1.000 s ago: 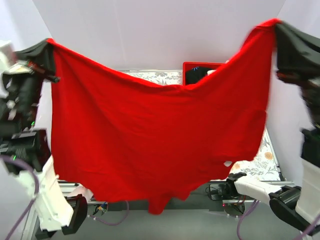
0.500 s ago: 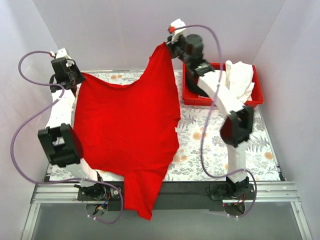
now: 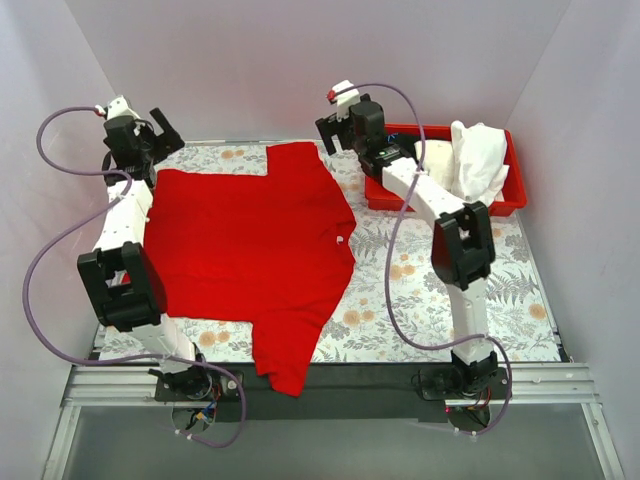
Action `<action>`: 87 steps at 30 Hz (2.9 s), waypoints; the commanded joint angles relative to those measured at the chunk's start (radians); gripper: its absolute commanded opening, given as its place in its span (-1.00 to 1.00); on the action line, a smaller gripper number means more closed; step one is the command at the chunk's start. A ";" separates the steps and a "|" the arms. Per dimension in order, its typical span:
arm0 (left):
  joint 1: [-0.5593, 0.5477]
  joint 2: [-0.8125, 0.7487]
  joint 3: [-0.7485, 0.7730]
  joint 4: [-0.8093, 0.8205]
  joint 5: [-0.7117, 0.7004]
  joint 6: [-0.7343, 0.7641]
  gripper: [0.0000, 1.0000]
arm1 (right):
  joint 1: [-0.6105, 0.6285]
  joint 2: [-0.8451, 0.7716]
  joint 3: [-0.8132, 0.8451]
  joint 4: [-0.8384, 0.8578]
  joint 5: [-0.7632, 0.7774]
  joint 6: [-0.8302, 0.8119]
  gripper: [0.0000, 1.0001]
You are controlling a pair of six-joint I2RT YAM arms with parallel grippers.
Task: Fold and stack the t-shirts
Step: Flatten the tshirt out
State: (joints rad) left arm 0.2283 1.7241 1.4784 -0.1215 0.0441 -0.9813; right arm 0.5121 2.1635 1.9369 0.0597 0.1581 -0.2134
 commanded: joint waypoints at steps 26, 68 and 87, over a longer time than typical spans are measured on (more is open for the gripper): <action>-0.317 -0.307 -0.684 0.264 0.102 -0.083 0.96 | 0.134 -0.328 -0.782 0.146 -0.081 0.358 0.58; -0.313 -0.377 -0.636 0.219 -0.251 -0.135 0.96 | 0.019 0.009 -0.198 -0.069 -0.394 0.313 0.56; 0.176 -0.773 -0.986 -0.087 -0.464 -0.629 0.88 | 0.114 -0.628 -0.774 0.042 -0.223 0.345 0.60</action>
State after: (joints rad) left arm 0.3580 1.0176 0.5068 -0.1471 -0.4213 -1.5349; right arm 0.6243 1.5875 1.1740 0.0727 -0.1322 0.1352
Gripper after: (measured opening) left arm 0.940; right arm 0.796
